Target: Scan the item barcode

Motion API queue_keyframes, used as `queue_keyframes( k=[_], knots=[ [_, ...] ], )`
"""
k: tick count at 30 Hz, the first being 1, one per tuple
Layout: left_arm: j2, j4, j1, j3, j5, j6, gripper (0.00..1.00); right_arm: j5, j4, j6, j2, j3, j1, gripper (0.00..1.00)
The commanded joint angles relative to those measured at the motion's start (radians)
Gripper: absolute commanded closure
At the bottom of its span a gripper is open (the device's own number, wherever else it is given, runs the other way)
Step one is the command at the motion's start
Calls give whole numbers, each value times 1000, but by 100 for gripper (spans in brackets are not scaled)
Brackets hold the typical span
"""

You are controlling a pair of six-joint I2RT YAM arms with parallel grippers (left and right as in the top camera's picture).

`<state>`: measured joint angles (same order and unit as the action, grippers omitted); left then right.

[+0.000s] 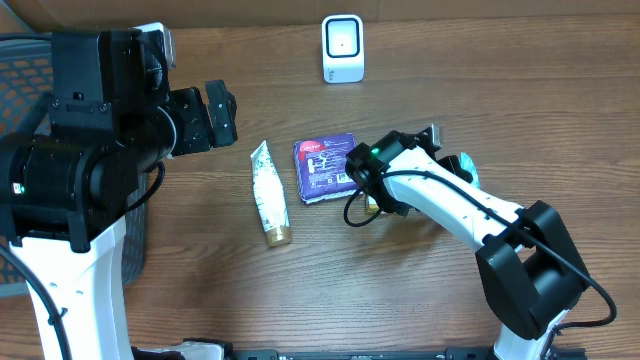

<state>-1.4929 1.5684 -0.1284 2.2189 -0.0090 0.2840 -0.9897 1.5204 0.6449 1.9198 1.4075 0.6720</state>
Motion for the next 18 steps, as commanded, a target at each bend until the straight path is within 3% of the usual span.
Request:
queue_keyframes(
  k=[1,4,9,18],
  knots=[
    [-6,-1,4,8,-9,-15,1,-29,-79,-25,-6,14,-2,96],
    [-6,-1,4,8,-9,-15,0,74,-201,-142,13,14,-2,96],
    [-6,-1,4,8,-9,-15,0,10,-207,-145,42,14,-2,96],
    [-6,-1,4,8,-9,-15,0,94,-207,-154,80,14,16,96]
  ],
)
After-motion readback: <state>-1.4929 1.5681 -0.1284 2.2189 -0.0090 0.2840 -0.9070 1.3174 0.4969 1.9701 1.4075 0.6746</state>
